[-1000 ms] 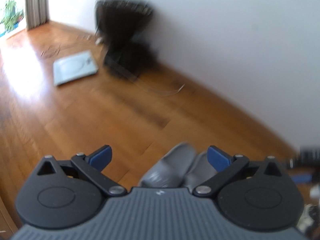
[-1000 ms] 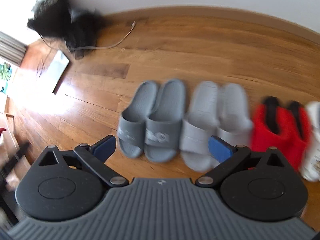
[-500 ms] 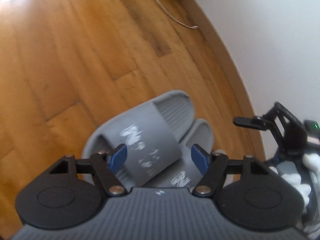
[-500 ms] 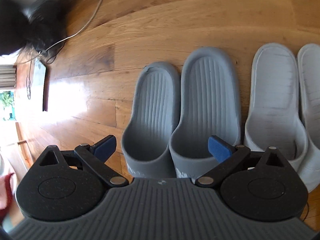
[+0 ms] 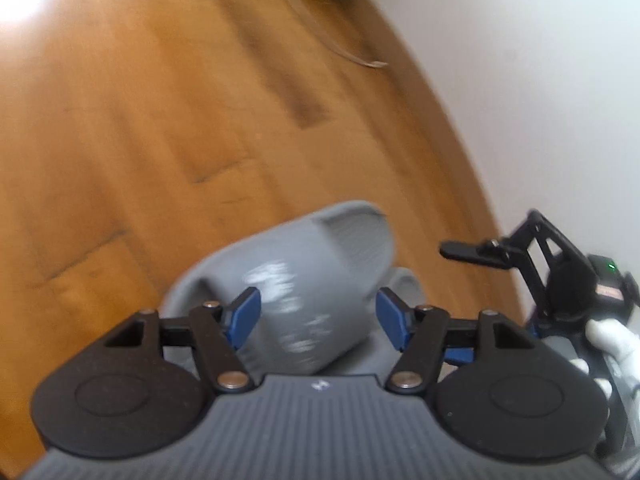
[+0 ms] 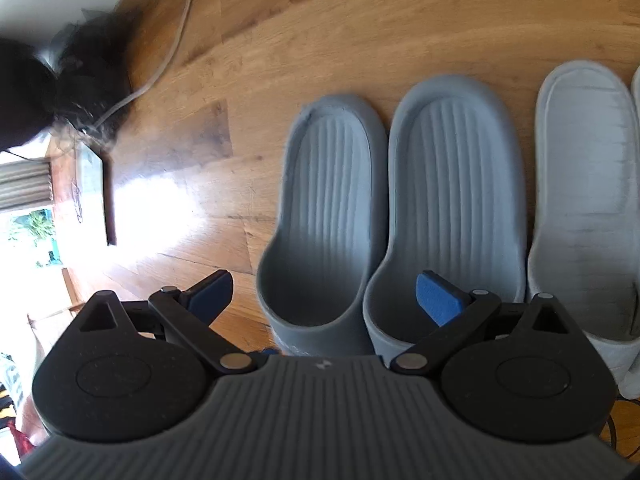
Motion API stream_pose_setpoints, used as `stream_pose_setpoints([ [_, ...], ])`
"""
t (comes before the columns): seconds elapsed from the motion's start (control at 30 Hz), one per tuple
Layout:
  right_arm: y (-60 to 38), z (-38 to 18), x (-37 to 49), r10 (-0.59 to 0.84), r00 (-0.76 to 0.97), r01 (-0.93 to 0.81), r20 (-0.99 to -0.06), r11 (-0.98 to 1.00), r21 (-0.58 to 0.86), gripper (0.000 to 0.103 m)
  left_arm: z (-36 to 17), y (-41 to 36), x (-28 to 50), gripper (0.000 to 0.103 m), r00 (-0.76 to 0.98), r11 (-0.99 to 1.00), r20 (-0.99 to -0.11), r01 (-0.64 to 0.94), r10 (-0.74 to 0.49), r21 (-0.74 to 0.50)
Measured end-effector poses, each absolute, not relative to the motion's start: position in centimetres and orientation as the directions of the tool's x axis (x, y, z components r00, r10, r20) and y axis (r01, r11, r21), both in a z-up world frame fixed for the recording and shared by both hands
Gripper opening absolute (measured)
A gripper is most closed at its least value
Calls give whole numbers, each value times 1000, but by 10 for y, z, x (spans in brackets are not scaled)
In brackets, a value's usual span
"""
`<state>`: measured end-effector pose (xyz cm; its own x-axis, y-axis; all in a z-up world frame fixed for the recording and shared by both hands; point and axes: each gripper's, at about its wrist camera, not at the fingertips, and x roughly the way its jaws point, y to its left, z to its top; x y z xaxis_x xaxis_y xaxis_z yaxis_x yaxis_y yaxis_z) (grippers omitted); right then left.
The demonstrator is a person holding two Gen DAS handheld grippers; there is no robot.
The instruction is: Organize scattered shoes
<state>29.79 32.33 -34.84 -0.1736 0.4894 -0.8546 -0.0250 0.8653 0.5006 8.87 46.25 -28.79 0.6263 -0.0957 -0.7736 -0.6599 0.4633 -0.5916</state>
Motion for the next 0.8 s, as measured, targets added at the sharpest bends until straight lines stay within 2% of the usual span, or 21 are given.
stream_pose_setpoints([
  [0.07, 331, -357, 293, 433, -181, -49, -883, 893, 448, 94, -296, 463, 80, 62, 620, 449, -776, -666, -111, -596],
  [0.1, 335, -362, 290, 413, -179, -61, -893, 901, 429, 85, -299, 462, 76, 62, 616, 441, -779, -672, -113, -595],
  [0.13, 341, -369, 286, 385, -171, -79, -907, 912, 402, 68, -300, 461, 68, 62, 616, 420, -782, -687, -96, -592],
  [0.17, 344, -372, 284, 368, -167, -89, -915, 918, 386, 60, -299, 462, 59, 62, 624, 396, -777, -697, -75, -598],
  [0.2, 354, -382, 275, 299, -180, -139, -937, 935, 325, 53, -297, 462, 49, 63, 630, 374, -775, -707, -53, -600],
  [0.27, 368, -377, 262, 242, -126, -236, -962, 935, 266, 53, -291, 464, 35, 63, 608, 367, -794, -739, 3, -565],
  [0.33, 375, -374, 254, 196, -92, -294, -976, 931, 215, 34, -283, 466, 26, 65, 587, 374, -809, -760, 43, -531],
  [0.4, 383, -367, 244, 160, -51, -349, -986, 922, 168, 20, -276, 470, 18, 68, 565, 378, -819, -782, 96, -495],
  [0.5, 381, -355, 249, 187, -52, -334, -981, 923, 194, 18, -264, 475, 15, 83, 532, 375, -826, -816, 187, -440],
  [0.57, 382, -345, 266, 220, -46, -349, -974, 911, 222, 17, -256, 477, 21, 83, 523, 392, -821, -821, 229, -414],
  [0.8, 395, -313, 362, 265, 51, -372, -963, 900, 228, 14, -237, 469, 56, 85, 576, 525, -787, -750, 220, -402],
])
